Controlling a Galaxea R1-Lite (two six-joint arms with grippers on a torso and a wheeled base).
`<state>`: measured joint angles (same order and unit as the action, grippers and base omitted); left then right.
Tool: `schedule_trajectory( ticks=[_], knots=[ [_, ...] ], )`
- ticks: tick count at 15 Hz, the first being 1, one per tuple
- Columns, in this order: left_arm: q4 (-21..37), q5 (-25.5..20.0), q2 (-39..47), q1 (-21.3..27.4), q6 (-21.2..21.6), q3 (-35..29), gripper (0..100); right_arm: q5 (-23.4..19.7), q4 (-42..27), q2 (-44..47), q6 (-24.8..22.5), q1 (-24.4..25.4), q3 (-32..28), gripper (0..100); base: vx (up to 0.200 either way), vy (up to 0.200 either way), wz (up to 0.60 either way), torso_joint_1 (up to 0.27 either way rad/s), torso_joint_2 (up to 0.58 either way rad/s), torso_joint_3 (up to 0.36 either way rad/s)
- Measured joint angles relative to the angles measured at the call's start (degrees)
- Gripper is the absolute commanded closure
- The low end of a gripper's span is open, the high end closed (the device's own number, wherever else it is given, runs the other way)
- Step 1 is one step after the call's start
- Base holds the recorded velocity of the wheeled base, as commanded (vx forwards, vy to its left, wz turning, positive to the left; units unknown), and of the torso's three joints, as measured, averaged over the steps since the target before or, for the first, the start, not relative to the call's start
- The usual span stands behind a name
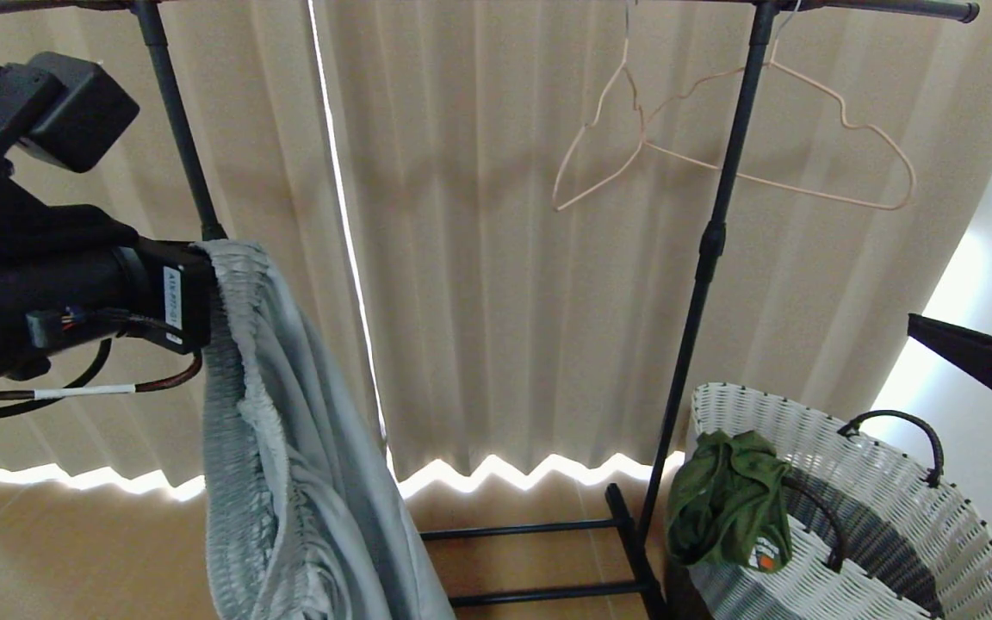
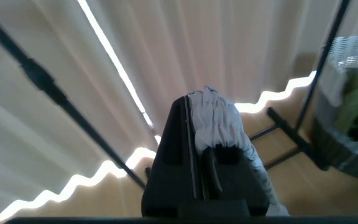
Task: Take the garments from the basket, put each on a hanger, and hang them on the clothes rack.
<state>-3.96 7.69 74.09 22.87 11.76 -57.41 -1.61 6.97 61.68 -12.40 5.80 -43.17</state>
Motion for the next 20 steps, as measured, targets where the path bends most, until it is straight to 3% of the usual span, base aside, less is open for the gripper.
schedule_trajectory(
  ticks=[3, 7, 20],
  knots=[
    [-0.02, -0.41, -1.85, -1.55, 0.35, 2.08, 100, 3.0, 3.58, -1.11, -0.99, -0.33, 3.07, 0, 0.0, 0.0, 0.0, 0.0, 0.0, 0.0],
    [-0.35, -0.63, -5.38, -2.08, 0.24, 5.67, 100, 3.46, 9.61, -2.01, -4.16, -0.44, 6.95, 0, 0.0, 0.0, 0.0, 0.0, 0.0, 0.0],
    [-2.52, -0.61, -9.07, -1.77, 0.35, 9.17, 100, 3.41, 9.83, -1.93, -4.16, -2.39, 8.3, 0, 0.0, 0.0, 0.0, 0.0, 0.0, 0.0]
  ],
)
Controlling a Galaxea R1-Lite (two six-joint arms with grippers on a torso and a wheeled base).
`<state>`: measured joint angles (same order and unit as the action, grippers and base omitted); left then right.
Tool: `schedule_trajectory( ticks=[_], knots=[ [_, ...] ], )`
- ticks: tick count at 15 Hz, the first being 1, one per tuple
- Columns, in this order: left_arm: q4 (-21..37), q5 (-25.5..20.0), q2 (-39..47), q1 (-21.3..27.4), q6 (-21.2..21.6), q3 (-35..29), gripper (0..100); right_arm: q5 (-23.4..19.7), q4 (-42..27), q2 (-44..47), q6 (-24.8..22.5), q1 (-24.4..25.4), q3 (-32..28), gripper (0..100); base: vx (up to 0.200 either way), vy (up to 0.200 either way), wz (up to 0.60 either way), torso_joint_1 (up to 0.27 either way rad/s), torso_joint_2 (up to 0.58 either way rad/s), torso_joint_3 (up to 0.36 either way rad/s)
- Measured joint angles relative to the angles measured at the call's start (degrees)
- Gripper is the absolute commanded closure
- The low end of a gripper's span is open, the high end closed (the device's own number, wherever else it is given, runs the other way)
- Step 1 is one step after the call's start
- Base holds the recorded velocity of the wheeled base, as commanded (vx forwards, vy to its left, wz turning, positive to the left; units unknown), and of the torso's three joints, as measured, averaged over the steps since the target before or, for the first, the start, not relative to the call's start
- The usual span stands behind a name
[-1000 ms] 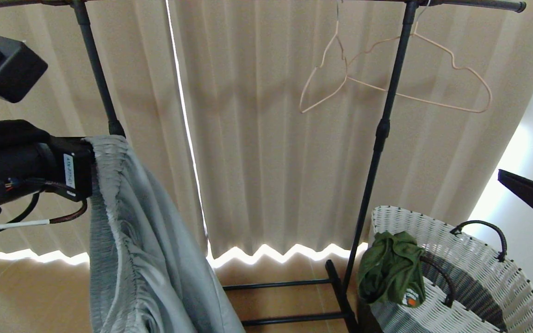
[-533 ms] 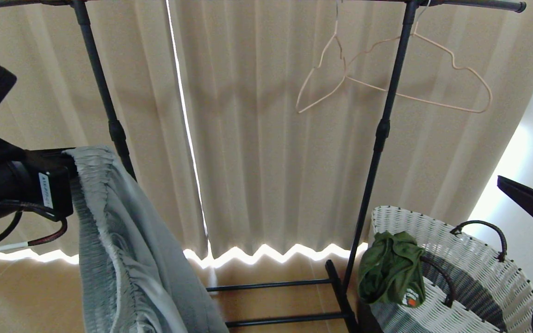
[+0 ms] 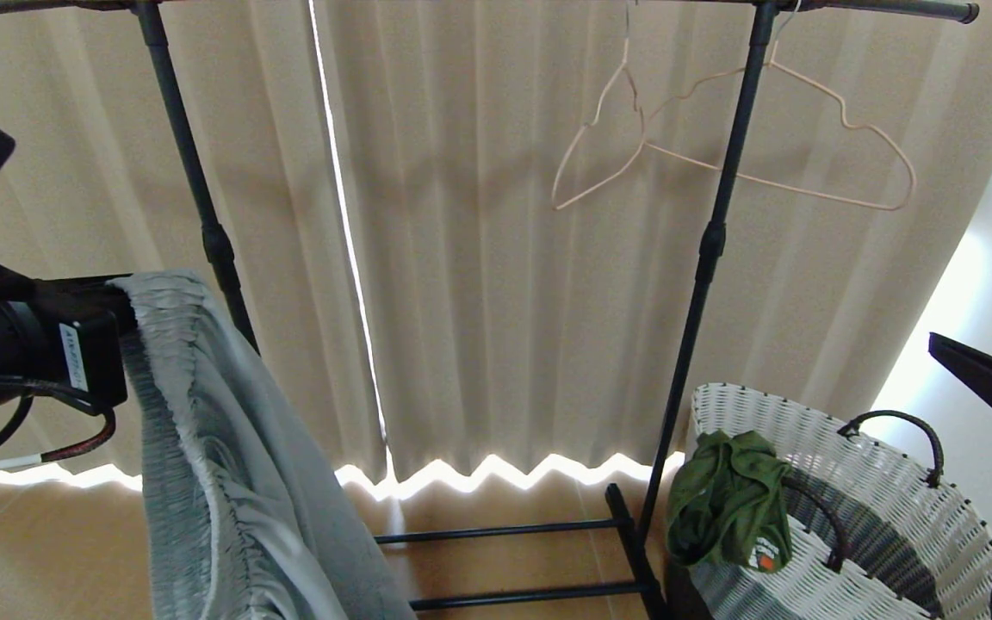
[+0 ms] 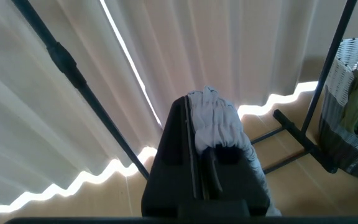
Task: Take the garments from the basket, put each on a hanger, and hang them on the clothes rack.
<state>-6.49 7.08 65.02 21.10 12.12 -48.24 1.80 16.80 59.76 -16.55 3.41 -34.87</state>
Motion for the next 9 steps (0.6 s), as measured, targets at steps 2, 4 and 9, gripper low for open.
schedule_trajectory(
  ticks=[2, 4, 9],
  knots=[
    [0.0, 0.0, -0.06, 0.0, 0.0, 0.0, 100, -0.02, 0.27, 0.0, -0.05, 0.0, 0.56, 0, 0.0, 0.0, 0.0, 0.0, 0.0, 0.0],
    [0.02, -0.05, -0.06, 0.0, 0.02, 0.01, 100, -0.04, 0.35, -0.17, -1.58, 0.0, 1.46, 0, 0.0, 0.0, 0.0, 0.036, -0.25, -0.21],
    [-0.18, -0.06, 0.24, 0.23, 0.13, -0.02, 100, 0.0, 1.65, -0.3, -3.58, -0.02, 2.1, 0, 0.0, 0.0, 0.0, 0.087, -0.34, -0.281]
  ],
)
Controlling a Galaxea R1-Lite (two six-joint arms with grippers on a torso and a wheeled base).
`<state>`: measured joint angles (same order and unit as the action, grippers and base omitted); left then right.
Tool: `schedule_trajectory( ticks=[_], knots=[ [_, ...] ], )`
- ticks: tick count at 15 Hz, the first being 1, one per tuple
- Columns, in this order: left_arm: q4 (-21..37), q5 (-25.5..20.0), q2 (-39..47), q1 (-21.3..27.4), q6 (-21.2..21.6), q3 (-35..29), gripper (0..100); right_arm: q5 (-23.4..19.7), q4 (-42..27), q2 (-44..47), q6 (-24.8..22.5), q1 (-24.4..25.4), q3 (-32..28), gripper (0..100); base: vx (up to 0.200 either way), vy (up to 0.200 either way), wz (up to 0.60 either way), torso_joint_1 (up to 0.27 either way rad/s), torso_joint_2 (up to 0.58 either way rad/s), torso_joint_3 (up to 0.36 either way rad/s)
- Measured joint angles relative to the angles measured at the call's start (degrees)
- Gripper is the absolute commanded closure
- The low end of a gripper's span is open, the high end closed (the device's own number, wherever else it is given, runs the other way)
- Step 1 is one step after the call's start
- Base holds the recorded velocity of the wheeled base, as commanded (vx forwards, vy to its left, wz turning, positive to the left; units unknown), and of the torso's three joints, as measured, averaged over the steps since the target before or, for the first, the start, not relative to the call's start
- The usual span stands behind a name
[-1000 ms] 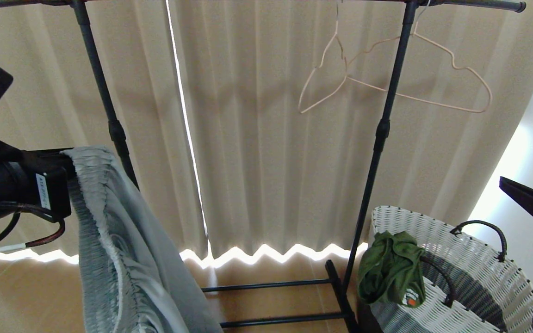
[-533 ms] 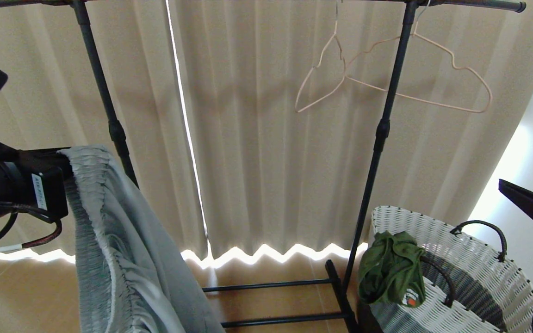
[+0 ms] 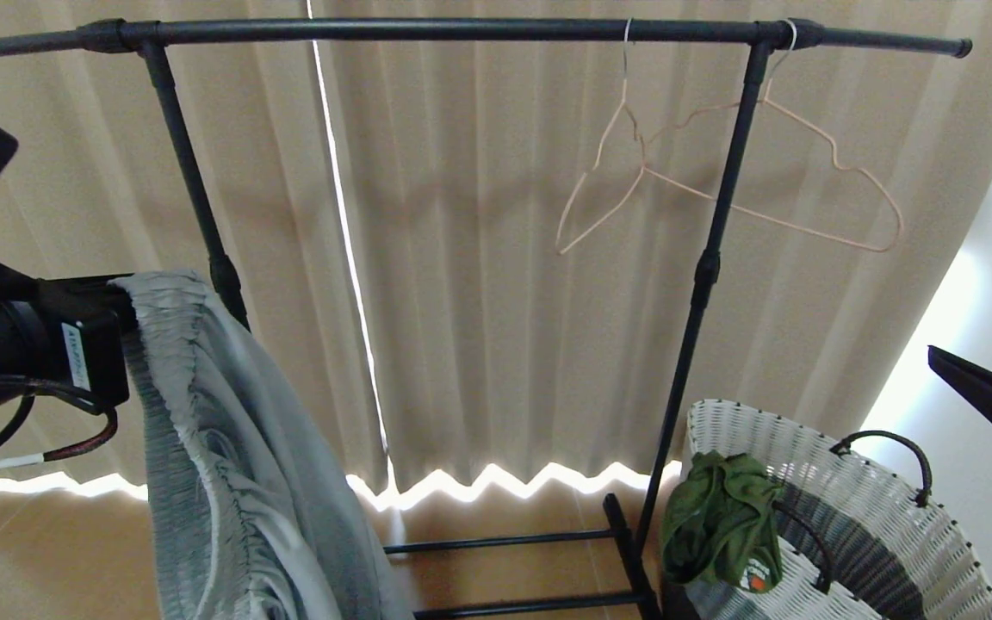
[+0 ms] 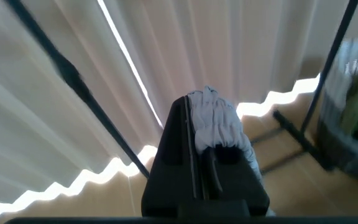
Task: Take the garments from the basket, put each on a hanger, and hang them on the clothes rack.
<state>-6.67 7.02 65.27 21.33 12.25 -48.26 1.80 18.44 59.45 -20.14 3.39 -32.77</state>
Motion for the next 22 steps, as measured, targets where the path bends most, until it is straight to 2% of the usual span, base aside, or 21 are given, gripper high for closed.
schedule_trajectory(
  ticks=[6, 15, 19, 22],
  knots=[
    [0.22, 0.0, -0.17, 0.13, 0.48, 0.74, 100, -0.24, -0.24, -0.06, 0.02, 0.02, 0.37, 0, 0.0, 0.0, 0.0, 0.021, -0.08, -0.05],
    [0.1, 0.0, -0.78, 0.11, 1.02, 1.55, 100, -0.8, 0.0, -0.02, 0.29, 0.02, 0.2, 0, 0.0, 0.0, 0.0, 0.152, -0.43, -0.279],
    [0.02, 0.0, -1.84, 0.05, 1.8, 2.4, 100, -6.73, 2.13, 1.18, 2.02, 0.02, -1.49, 0, 0.0, 0.0, 0.0, 0.198, -0.49, -0.292],
    [-2.79, 0.04, -2.6, -0.06, 3.56, 3.72, 100, -6.95, 1.5, 3.33, 3.3, -0.06, -3.52, 0, 0.0, 0.0, 0.0, 0.198, -0.45, -0.258]
  ],
)
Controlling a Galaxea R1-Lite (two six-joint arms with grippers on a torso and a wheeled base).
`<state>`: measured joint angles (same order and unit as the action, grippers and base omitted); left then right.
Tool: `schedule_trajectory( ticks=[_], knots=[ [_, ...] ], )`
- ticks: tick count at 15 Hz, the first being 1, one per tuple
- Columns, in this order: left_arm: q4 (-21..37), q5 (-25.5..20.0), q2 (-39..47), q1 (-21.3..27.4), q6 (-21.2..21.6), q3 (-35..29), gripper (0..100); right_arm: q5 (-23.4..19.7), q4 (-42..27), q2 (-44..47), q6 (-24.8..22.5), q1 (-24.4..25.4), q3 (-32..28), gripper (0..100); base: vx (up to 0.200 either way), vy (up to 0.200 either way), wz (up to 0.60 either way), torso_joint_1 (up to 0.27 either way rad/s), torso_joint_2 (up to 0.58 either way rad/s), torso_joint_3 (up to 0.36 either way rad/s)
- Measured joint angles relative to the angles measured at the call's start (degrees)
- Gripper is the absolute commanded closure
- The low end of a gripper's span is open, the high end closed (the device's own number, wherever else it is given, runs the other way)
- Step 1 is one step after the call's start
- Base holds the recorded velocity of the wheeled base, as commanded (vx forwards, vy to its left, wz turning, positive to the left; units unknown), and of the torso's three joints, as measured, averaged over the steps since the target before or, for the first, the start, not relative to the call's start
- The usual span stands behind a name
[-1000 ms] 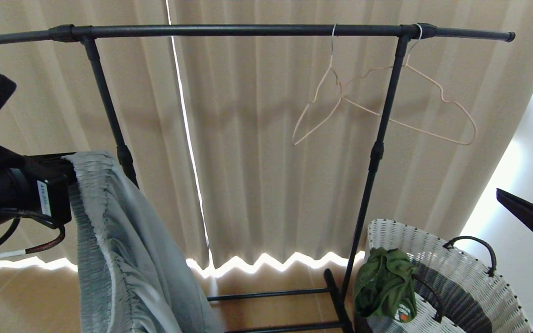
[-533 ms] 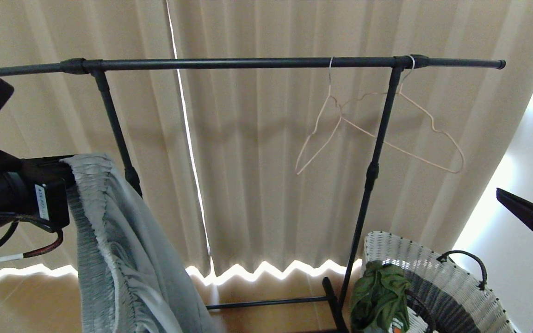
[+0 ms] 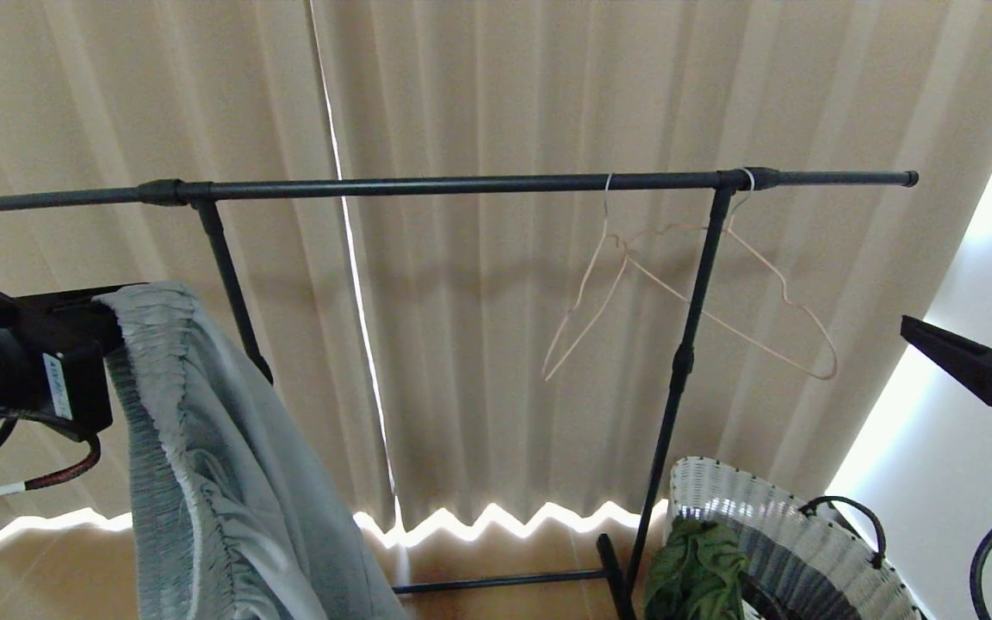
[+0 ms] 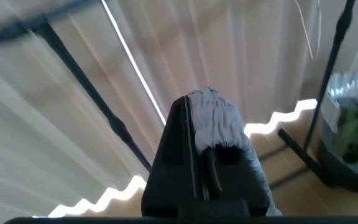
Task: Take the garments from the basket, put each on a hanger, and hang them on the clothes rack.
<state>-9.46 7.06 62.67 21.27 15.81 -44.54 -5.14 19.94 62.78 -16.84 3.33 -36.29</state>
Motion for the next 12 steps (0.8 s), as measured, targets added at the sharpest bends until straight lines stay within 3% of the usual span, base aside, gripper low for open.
schedule_trajectory(
  ticks=[6, 10, 12],
  knots=[
    [-6.02, 0.05, -1.34, -0.38, 1.73, 3.82, 100, 0.04, -1.32, 4.96, 0.52, -1.82, -1.3, 0, 0.0, 0.0, 0.0, 0.027, -0.06, -0.037],
    [-6.27, 0.13, -1.54, -0.44, 1.54, 4.25, 100, -0.22, -10.7, 4.67, 0.59, -1.85, -3.29, 0, 0.0, 0.0, 0.0, 0.0, 0.0, 0.0],
    [-6.27, 0.22, -1.54, -0.44, 1.51, 4.34, 100, -0.24, -11.17, 4.22, 0.61, -1.85, -3.86, 0, 0.0, 0.0, 0.0, 0.0, 0.0, 0.0]
  ],
)
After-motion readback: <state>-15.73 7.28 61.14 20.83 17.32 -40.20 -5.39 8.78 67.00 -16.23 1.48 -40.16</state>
